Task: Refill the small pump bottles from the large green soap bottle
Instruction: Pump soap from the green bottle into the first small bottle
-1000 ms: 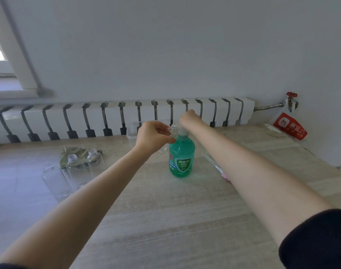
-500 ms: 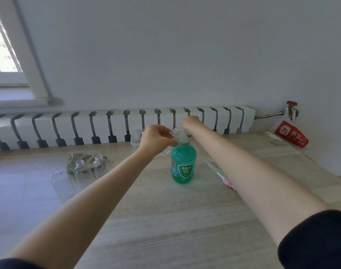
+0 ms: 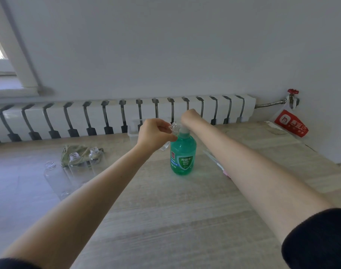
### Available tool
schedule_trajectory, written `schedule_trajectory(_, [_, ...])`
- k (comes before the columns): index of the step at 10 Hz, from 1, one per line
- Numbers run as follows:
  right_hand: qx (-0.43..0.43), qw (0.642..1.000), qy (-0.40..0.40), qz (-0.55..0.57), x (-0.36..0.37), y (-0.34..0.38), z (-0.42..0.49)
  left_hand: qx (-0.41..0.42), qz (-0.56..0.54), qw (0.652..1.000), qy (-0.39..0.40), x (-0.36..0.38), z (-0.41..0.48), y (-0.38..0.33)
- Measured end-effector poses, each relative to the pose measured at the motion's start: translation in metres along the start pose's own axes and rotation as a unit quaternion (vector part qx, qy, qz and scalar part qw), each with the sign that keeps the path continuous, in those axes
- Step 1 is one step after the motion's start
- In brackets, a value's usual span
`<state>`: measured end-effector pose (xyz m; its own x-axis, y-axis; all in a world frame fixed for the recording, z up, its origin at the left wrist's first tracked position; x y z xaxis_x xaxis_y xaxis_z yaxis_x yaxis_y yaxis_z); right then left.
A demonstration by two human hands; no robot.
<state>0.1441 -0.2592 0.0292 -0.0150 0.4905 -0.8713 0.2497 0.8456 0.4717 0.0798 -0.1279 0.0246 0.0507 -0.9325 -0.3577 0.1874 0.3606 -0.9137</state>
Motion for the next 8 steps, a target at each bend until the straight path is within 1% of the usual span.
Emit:
schedule_trajectory(2, [0.031,0.998,-0.009,0.048,0.002,-0.002,0.003,0.009,0.006,1.0,0.007,0.0,0.001,0.0])
schedule_trajectory(4, [0.024,0.999,0.003,0.048,0.001,-0.002,-0.001,0.005,0.009,1.0,0.009,0.0,0.003,-0.001])
schedule_trajectory(5, [0.034,0.998,-0.001,0.053,-0.004,-0.001,-0.012,0.004,0.007,1.0,0.008,-0.001,0.002,-0.001])
schedule_trajectory(7, [-0.03,0.994,0.013,0.107,-0.013,0.007,-0.013,0.01,-0.003,1.0,0.005,-0.004,0.005,-0.009])
schedule_trajectory(8, [-0.05,0.995,0.012,0.087,-0.017,0.007,-0.004,0.011,0.001,1.0,0.007,-0.004,0.005,-0.009])
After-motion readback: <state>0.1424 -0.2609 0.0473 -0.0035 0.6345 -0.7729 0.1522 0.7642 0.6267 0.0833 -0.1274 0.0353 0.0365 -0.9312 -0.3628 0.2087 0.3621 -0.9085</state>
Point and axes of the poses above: each hand's wrist, its own z-axis towards the middle knuckle, its own x-axis out of the palm, y = z × x, the point moved 6 cm from there along z, towards the middle knuckle, and after that the axes turned 6 degrees about -z, right-handed, at the moved point
